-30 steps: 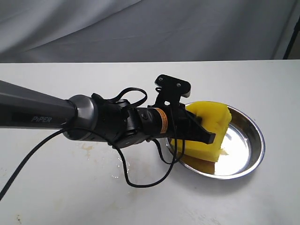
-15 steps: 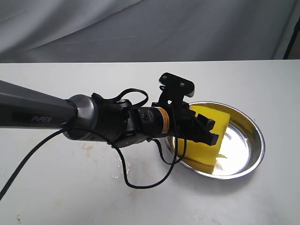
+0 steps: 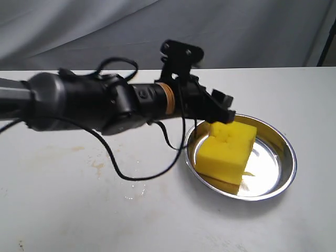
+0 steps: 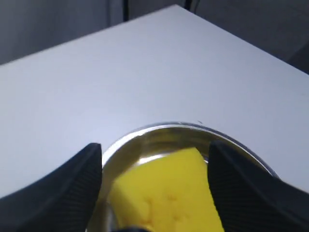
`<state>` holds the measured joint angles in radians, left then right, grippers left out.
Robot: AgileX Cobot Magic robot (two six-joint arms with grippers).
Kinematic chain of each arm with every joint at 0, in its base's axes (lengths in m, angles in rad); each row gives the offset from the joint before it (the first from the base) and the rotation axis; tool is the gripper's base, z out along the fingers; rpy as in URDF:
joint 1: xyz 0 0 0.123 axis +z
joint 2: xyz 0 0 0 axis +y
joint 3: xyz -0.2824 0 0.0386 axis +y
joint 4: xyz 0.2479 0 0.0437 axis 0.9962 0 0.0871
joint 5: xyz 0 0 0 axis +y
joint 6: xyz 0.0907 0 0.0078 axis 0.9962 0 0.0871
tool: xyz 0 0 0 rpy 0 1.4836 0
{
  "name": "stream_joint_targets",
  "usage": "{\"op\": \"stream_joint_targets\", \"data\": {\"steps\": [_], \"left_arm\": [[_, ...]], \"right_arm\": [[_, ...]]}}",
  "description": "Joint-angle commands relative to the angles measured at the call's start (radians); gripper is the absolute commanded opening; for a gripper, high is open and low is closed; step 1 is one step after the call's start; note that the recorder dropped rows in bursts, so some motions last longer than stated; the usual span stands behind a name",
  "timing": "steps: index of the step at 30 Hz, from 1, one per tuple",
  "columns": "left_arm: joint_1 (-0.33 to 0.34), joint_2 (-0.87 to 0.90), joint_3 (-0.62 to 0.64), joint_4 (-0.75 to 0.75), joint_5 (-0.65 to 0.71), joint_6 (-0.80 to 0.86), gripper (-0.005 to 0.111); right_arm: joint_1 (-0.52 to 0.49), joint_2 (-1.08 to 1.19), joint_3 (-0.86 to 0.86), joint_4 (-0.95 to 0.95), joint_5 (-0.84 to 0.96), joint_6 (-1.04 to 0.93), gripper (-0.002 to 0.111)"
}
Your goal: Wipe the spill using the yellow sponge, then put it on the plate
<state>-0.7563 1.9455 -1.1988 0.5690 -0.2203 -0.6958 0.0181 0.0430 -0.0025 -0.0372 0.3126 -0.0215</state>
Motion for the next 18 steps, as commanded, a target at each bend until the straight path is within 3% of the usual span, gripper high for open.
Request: {"op": "stream_joint_targets", "data": {"steps": [1,6,13,18], "left_arm": [[0.056,-0.144,0.016,0.058,0.069,-0.002,0.061],[0.133,-0.298,0.094,0.071,0.068,-0.002,0.057],[0.280,-0.504,0.260,0.078,0.051,-0.008,0.032],[0.392,-0.655,0.419,0.026,-0.075,-0.008,0.015]], "right_arm": [[-0.007,-0.004,0.002,0.004,-0.004,0.004,0.000],[-0.007,-0.004,0.002,0.004,-0.004,0.004,0.000],[-0.007,-0.004,0.002,0.004,-0.004,0.004,0.000],[-0.007,-0.004,0.002,0.004,-0.004,0.004,0.000]]}}
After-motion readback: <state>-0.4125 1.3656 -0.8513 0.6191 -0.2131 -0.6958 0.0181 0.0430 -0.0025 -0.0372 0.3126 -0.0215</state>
